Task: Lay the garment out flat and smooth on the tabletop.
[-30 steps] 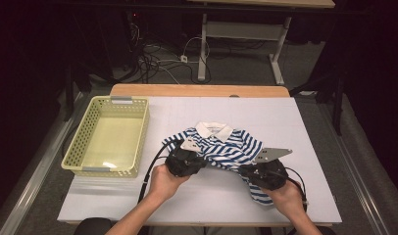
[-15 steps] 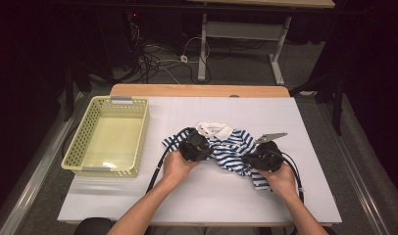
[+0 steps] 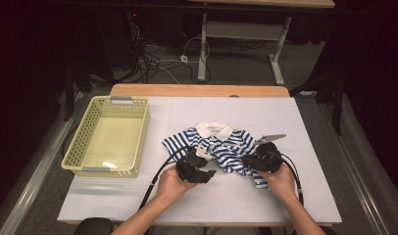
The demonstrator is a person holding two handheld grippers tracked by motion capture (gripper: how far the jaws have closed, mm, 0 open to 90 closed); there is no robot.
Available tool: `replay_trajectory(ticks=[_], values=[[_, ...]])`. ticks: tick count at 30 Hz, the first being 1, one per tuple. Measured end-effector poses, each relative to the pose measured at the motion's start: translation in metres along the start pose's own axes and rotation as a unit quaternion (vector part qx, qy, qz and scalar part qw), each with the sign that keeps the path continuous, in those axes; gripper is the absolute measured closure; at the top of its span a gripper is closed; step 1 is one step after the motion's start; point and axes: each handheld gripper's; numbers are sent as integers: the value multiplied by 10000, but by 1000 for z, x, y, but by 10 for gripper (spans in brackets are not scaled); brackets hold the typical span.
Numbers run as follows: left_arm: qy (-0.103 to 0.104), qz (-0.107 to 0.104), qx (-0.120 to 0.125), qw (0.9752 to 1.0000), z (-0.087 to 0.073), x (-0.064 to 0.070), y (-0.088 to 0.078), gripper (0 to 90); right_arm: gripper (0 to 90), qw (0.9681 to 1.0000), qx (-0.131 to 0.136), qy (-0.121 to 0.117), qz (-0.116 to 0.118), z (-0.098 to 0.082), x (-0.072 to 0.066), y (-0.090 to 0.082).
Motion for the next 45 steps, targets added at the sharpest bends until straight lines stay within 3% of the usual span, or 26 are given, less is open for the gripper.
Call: replay_trajectory(ticks=[9,14,18,23,29,35,40,45], values=[[-32,-139,7,9999,24,3,36,522,729,10000,24,-6,-30,-1,1,-1],[-7,-393,-45,9992,29,4,39,789,700,10000,63,0,-44,-2,0,-4],[46,-507,8,9987,27,6,24,831,671,9999,143,-4,-47,-2,-2,-9],[126,-664,224,9975,24,10,-6,835,656,9995,308,-56,13,-2,-7,-17],[142,-667,279,9973,12,10,-32,834,651,9987,390,-252,194,0,-19,-19],[-55,-537,240,9983,-10,-2,-47,834,640,9975,399,-421,404,2,-34,-18],[-444,-485,238,9976,-31,-20,-50,833,645,9976,324,-490,375,1,-40,-15],[-597,-407,254,9971,-38,-31,-48,831,672,9985,270,-410,240,-1,-35,-14]])
Point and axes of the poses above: each handheld gripper's, and its own axes: y roughly forward along the jaws, z roughly out of its top, x roughly to its right, and after that the axes turned 4 degrees about -x, right-handed
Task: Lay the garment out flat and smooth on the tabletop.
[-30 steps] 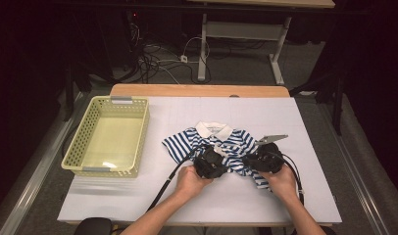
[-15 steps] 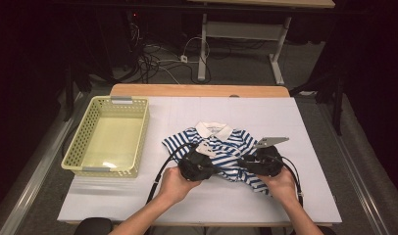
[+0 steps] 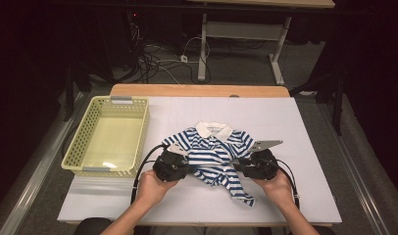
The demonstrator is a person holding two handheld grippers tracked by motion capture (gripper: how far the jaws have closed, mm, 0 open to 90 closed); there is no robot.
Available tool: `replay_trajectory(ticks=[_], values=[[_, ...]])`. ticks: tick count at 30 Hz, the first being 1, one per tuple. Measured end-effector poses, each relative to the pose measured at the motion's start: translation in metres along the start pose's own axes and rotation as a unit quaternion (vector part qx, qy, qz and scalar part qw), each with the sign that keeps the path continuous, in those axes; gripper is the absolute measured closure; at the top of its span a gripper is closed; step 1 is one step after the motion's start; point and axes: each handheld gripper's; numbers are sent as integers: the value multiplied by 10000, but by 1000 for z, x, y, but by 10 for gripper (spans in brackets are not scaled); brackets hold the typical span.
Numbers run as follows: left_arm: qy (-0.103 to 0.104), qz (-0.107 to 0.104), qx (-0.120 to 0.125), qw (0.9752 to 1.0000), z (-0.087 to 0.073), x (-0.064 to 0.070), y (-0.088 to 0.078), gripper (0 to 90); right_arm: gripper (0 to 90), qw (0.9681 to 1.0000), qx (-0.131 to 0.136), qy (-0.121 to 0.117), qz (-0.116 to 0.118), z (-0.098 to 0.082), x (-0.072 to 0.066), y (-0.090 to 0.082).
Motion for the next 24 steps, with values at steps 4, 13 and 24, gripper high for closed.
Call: replay_trajectory(ticks=[4,13,24], values=[[-119,65,135,9998,-3,-7,-1,819,693,9999,-91,101,5,-4,4,1],[187,-57,369,9991,3,10,-7,826,685,9993,-98,-100,337,-2,-13,5],[561,47,626,9965,16,30,-20,825,863,9981,-228,-437,362,1,-24,12]])
Point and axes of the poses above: each handheld gripper's, and its own axes: y roughly forward along the jaws, z roughly out of its top, x roughly to its right, and after that the axes turned 4 degrees about -x, right-handed
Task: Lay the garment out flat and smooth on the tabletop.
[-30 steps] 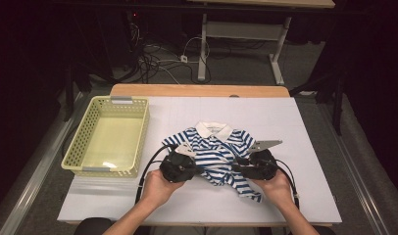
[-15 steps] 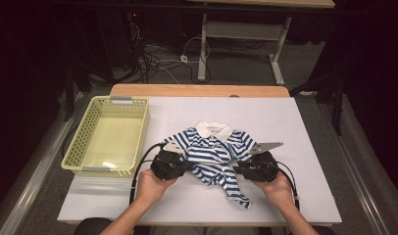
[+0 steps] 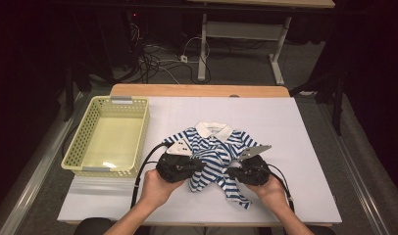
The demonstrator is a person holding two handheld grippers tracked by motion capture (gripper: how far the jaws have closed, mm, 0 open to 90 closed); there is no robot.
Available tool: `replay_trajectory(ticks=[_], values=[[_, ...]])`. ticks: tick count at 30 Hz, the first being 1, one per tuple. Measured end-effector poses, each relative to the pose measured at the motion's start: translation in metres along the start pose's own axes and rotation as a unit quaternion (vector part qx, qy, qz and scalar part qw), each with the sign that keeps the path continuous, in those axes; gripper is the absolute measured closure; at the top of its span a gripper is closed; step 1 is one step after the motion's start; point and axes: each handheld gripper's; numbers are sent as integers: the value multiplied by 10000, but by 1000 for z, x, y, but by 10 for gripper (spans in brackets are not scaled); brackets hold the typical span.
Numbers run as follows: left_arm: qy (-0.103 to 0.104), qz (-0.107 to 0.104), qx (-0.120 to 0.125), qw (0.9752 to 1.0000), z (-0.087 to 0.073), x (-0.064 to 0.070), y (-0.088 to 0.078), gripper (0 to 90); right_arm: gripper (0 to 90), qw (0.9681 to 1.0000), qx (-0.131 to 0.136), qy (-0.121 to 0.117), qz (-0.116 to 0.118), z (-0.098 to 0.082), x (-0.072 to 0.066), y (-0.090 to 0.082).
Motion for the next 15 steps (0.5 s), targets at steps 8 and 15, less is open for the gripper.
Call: replay_trajectory(ticks=[8,15], values=[[-736,417,-796,9932,-26,-49,43,812,868,9999,-79,-62,39,1,-3,5],[-545,551,-793,9938,-25,-39,40,716,812,9999,156,35,-40,-1,0,-4]])
Point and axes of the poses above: each handheld gripper's, and its own axes: y roughly forward along the jaws, z roughly out of its top, x roughly to its right, and after that the axes turned 4 degrees about -x, right-handed
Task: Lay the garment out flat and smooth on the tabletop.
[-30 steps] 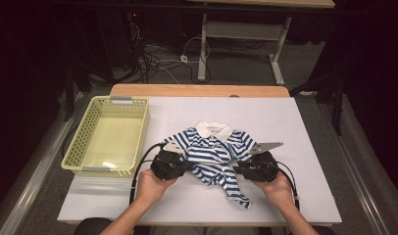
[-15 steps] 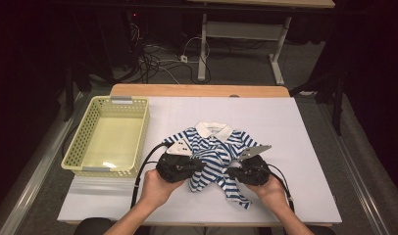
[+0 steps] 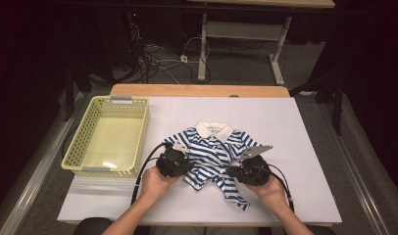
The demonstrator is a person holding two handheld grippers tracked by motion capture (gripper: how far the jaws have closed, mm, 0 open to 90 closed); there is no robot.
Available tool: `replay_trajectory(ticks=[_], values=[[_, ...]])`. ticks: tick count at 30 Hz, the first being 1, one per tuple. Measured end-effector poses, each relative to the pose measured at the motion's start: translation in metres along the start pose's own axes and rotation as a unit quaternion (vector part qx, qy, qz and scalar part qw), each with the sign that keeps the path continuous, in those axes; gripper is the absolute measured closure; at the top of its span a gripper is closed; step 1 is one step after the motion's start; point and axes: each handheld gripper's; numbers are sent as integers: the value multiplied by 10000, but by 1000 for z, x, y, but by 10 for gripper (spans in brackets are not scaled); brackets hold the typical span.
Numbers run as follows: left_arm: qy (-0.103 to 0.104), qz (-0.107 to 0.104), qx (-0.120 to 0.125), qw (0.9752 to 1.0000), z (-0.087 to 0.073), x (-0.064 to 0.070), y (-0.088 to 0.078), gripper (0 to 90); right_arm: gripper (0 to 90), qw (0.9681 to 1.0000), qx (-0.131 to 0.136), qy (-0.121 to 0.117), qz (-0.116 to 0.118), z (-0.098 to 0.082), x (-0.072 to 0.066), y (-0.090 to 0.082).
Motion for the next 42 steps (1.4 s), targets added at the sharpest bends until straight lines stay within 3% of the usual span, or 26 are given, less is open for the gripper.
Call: replay_trajectory(ticks=[2,6,8,13,17,19,24,28,33,37,42], values=[[69,76,101,9999,-2,4,-7,661,810,9998,49,144,-91,-2,6,-3],[144,56,284,9995,-6,10,-22,640,811,9992,-77,331,-224,-7,15,0],[212,88,270,9994,-8,12,-24,640,809,9991,-138,307,-247,-8,14,3],[143,101,130,9998,-8,8,-12,640,756,9991,-342,120,-225,-5,5,16],[250,188,-60,9995,-7,6,4,602,693,9993,-270,235,-108,-4,5,16],[169,119,-139,9997,-6,4,11,604,676,9993,-240,271,-52,-4,5,14],[130,-149,-237,9995,-3,5,15,761,650,9996,-203,190,-22,-3,0,16],[176,-267,-245,9992,-4,11,5,805,706,9995,-224,218,63,-2,1,19],[245,-251,-160,9993,-11,16,-16,804,819,9995,-226,180,90,-2,2,17],[78,-257,-77,9996,-24,11,-31,803,898,9999,-101,85,87,0,1,10],[-199,-97,-189,9996,-36,-1,-36,802,900,9998,119,121,45,1,2,-1]])
Point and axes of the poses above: each handheld gripper's, and its own axes: y roughly forward along the jaws, z roughly out of its top, x roughly to its right, and after that the axes turned 4 degrees about -x, right-handed
